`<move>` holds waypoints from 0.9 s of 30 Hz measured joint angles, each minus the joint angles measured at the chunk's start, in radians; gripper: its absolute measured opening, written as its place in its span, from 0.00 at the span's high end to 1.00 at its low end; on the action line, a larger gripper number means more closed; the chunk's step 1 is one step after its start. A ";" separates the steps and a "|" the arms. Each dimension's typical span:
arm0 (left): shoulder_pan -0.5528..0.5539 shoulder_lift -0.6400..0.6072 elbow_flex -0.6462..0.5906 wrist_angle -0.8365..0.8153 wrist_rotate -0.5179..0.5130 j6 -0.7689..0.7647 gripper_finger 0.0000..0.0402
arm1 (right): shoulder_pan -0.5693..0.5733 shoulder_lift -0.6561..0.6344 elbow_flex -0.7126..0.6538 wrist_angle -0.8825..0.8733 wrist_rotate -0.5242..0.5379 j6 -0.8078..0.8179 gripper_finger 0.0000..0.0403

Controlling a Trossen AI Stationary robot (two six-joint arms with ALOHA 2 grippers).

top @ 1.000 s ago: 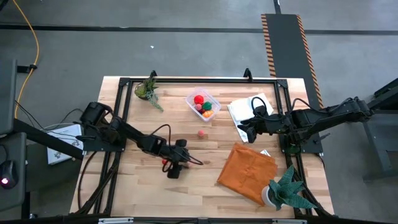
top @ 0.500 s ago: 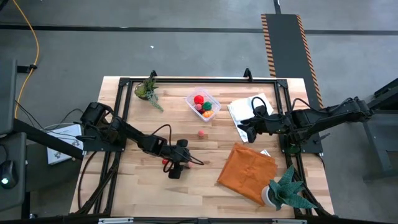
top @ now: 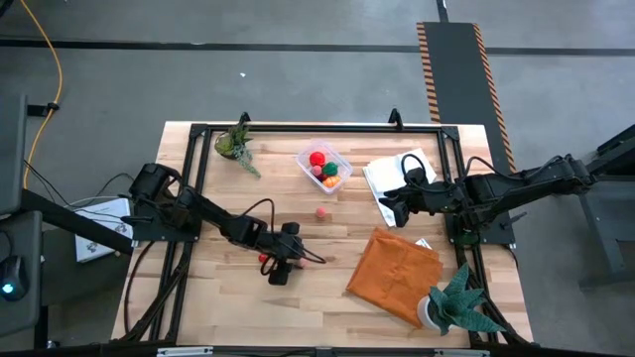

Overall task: Pick and placing Produce into tupperware
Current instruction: Put the bottom pink peach into the transparent bin

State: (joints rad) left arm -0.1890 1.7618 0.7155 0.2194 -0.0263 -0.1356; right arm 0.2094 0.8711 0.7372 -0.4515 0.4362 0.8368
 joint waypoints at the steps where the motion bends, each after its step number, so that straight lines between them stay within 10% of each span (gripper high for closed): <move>1: 0.000 0.007 0.001 0.000 0.000 0.000 0.54 | 0.000 0.000 0.000 0.000 0.000 0.000 0.64; 27: 0.000 0.010 0.000 -0.002 0.001 -0.004 0.63 | 0.000 0.000 0.000 0.000 0.000 -0.008 0.64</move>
State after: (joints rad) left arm -0.1890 1.7714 0.7158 0.2176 -0.0255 -0.1398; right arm 0.2094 0.8711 0.7372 -0.4515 0.4358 0.8290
